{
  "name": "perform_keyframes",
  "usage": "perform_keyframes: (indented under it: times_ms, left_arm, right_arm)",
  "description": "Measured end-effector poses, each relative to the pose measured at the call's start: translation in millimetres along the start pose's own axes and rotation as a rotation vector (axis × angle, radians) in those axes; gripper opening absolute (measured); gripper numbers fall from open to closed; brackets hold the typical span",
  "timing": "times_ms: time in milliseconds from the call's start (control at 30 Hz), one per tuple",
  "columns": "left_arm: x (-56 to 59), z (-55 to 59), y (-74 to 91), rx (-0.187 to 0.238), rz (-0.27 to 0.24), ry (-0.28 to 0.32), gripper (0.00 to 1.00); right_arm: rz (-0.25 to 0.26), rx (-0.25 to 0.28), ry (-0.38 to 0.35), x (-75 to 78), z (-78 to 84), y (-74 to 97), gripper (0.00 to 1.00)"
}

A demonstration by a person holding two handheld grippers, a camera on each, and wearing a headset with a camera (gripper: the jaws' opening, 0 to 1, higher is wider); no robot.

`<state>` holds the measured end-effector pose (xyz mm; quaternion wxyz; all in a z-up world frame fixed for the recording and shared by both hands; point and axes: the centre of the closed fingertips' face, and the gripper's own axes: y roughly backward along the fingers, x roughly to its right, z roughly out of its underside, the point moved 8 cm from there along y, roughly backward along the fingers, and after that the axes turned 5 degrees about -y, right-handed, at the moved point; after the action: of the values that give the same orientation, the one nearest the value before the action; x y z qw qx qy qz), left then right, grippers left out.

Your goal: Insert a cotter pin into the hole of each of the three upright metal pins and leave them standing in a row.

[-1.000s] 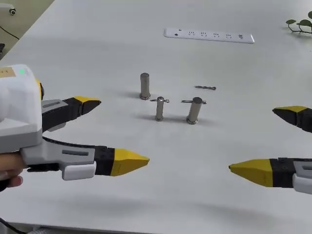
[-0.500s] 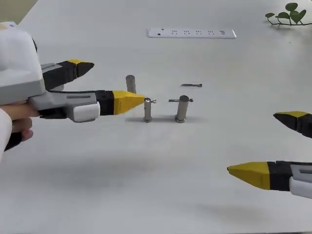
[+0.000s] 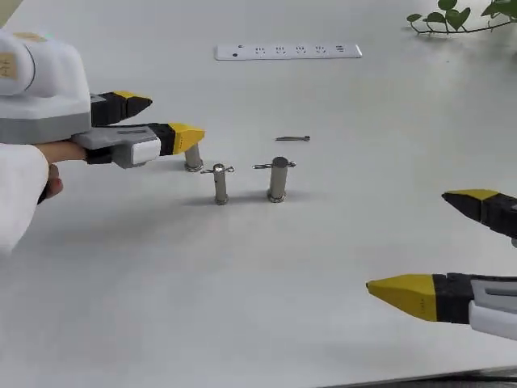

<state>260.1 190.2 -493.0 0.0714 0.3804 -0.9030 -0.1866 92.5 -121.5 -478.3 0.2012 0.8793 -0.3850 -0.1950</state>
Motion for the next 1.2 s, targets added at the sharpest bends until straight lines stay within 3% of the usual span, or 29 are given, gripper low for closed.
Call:
perform_keyframes:
  times_ms: [100, 267, 333, 567, 633, 800, 1100, 1167, 1200]
  left_arm:
    - [-1.1, 9.8, -9.6, -0.054, 0.010, -0.019, 0.47]
    - [-1.4, 19.2, -20.5, -0.085, 0.026, -0.025, 0.34]
    - [-3.5, 22.2, -23.1, -0.109, 0.009, -0.035, 0.31]
    - [-6.0, 25.4, -27.2, -0.124, -0.005, -0.049, 0.18]
    - [-5.4, 25.9, -28.0, -0.118, 0.012, -0.044, 0.10]
    - [-5.9, 23.6, -30.0, -0.115, 0.020, -0.060, 0.10]
    - [-1.2, 22.2, -28.9, -0.143, -0.017, -0.099, 0.09]
    - [-2.3, 22.5, -27.3, -0.146, -0.040, -0.080, 0.09]
    - [-4.1, 21.9, -25.5, -0.134, -0.065, -0.018, 0.09]
  right_arm:
    - [0.010, 0.005, -0.007, 0.9, -0.1, 2.5, 0.95]
    - [0.022, -0.001, -0.019, 0.3, 3.0, 6.5, 0.95]
    - [0.026, -0.001, -0.020, -0.6, 4.4, 7.7, 0.95]
    - [0.041, 0.003, -0.026, -1.3, 6.4, 10.6, 0.93]
    - [0.043, 0.004, -0.027, -1.1, 6.4, 11.3, 0.93]
    - [0.046, 0.005, -0.036, -0.4, 6.8, 13.1, 0.93]
    - [0.038, 0.004, -0.029, -0.7, 5.3, 11.7, 0.92]
    - [0.039, 0.007, -0.027, -0.6, 5.0, 11.9, 0.91]
    - [0.040, 0.013, -0.024, -0.7, 4.6, 12.3, 0.91]
